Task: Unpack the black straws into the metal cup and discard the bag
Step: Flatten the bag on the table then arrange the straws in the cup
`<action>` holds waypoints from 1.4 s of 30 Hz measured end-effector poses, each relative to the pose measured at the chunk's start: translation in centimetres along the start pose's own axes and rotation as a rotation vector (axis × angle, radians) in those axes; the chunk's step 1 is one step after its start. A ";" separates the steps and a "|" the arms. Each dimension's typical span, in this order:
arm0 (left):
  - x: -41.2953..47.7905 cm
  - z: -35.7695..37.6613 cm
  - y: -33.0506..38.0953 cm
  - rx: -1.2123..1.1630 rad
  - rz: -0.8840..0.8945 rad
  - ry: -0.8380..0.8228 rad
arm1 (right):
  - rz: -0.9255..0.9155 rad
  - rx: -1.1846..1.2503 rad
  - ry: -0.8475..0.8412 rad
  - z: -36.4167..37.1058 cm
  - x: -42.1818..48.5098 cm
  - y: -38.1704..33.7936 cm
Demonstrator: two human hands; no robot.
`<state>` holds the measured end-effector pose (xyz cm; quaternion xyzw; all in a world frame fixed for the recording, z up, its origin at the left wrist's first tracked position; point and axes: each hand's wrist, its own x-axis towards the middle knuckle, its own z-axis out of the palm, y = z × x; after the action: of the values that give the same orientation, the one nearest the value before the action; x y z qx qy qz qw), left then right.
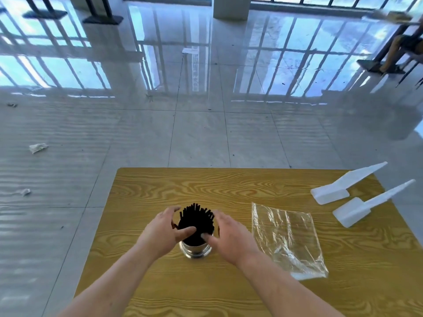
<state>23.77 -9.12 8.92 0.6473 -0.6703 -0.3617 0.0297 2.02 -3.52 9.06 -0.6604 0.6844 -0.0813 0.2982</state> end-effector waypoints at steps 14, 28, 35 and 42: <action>0.9 -1.1 1.8 0.000 0.241 0.132 | -0.014 0.132 0.121 -0.4 1.7 -2.8; -0.9 -6.4 4.6 0.086 0.286 0.105 | -0.050 0.144 0.215 -1.3 0.4 -2.4; -2.3 -10.5 6.5 0.021 0.300 0.105 | -0.057 0.193 0.267 -1.6 -0.2 -2.2; -3.6 -16.5 7.9 -0.088 0.351 0.260 | -0.003 0.265 0.348 -2.9 -0.8 -1.7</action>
<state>26.09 -14.06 26.74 0.5599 -0.7467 -0.2936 0.2066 1.93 -3.76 12.45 -0.5924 0.7080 -0.2836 0.2596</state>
